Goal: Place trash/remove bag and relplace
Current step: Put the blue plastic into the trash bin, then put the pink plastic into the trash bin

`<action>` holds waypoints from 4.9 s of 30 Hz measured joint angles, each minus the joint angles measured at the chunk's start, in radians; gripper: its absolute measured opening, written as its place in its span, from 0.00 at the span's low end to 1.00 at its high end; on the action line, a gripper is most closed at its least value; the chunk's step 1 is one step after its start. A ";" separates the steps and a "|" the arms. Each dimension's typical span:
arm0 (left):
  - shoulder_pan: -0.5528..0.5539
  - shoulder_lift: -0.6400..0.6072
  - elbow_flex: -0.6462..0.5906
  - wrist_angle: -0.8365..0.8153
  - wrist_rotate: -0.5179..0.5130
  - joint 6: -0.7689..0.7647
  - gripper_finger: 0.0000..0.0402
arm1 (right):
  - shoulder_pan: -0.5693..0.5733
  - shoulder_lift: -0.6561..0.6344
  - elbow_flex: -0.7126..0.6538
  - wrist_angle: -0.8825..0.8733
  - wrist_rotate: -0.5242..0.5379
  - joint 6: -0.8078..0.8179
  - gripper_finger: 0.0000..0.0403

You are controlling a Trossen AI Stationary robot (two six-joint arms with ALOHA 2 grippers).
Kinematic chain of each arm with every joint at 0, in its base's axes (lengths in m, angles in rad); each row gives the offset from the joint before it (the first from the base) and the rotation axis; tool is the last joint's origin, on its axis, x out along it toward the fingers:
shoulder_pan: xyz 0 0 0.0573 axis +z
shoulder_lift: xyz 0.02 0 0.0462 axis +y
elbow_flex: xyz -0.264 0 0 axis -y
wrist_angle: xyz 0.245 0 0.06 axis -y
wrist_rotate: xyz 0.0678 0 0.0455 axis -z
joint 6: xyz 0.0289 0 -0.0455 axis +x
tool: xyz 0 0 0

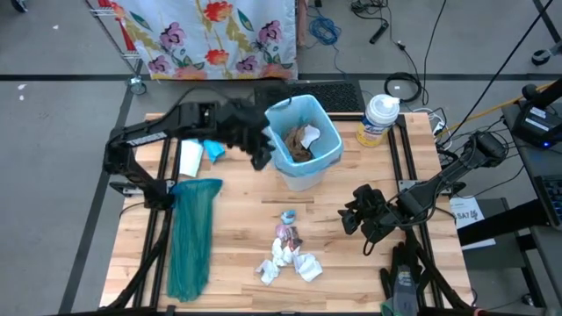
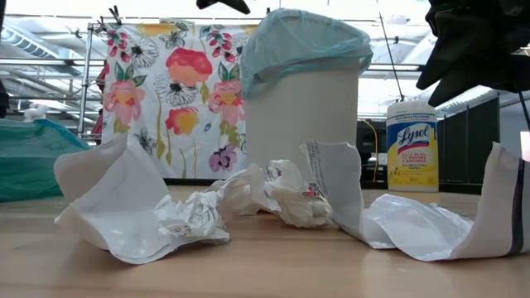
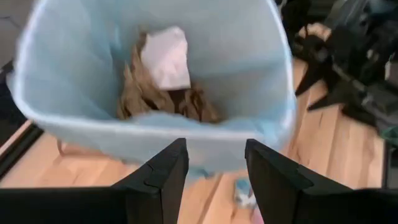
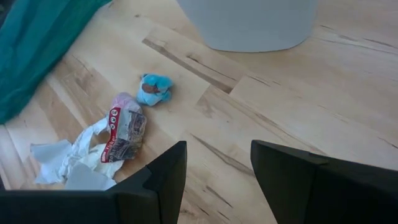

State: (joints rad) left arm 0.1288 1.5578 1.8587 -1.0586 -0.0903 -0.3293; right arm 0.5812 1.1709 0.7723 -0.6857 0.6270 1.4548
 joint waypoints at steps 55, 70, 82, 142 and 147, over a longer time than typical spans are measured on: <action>-0.253 0.403 -0.642 0.800 0.160 -0.500 0.03 | 0.007 0.000 0.000 0.018 -0.073 0.000 0.42; -0.331 0.059 -0.647 0.396 -0.052 -0.575 0.00 | 0.008 -0.001 0.000 -0.003 -0.077 -0.021 0.42; -0.283 -0.221 -0.643 0.304 -0.131 -0.580 0.00 | 0.008 0.001 0.000 -0.004 -0.078 -0.045 0.42; 0.123 -0.056 0.039 0.069 0.072 0.261 0.38 | -0.006 0.139 0.000 0.154 0.005 0.236 0.42; -0.022 -0.083 0.020 -0.029 -0.090 0.156 0.38 | -0.006 0.139 0.000 0.273 -0.002 0.082 0.42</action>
State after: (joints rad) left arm 0.1066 1.4743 1.8788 -1.0879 -0.1803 -0.1734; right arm 0.5751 1.3098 0.7723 -0.4126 0.6247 1.5364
